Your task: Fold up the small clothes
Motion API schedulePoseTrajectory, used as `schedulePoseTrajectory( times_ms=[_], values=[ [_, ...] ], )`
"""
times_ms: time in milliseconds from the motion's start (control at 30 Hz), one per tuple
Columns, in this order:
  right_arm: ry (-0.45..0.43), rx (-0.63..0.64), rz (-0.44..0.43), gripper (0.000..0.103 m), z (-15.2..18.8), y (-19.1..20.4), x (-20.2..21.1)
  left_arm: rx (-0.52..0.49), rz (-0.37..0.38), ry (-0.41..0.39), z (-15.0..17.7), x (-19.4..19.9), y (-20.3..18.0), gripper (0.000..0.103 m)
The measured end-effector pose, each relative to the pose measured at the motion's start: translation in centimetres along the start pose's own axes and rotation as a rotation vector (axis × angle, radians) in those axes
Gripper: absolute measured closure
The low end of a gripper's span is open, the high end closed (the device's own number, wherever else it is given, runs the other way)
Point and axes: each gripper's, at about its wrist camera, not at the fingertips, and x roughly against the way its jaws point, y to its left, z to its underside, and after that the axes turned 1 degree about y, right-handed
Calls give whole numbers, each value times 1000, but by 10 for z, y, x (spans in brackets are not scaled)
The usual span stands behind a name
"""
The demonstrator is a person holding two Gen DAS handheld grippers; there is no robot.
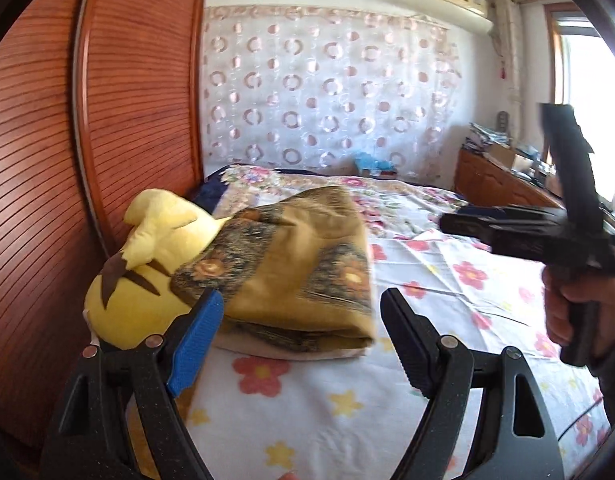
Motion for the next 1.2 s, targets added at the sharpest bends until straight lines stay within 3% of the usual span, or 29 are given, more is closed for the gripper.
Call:
schedulePoseTrajectory(
  times_ms=[200,500,633,833,1200],
  values=[
    [-35,-61,101,51,50,6,65,-42,77,-1,6,10,-32,22],
    [-120,-163,244,27,79,43,138,-95,140,-21,6,35,-82,22],
    [-181,-189,326,26,85,58,162,-108,147,-48,0,51,-97,22],
    [-237,-221,380,26,111,79,182,-101,162,-64,-7,64,-105,21],
    [-247,-250,403,26,138,105,170,-112,135,-89,-7,70,-107,21]
  ],
)
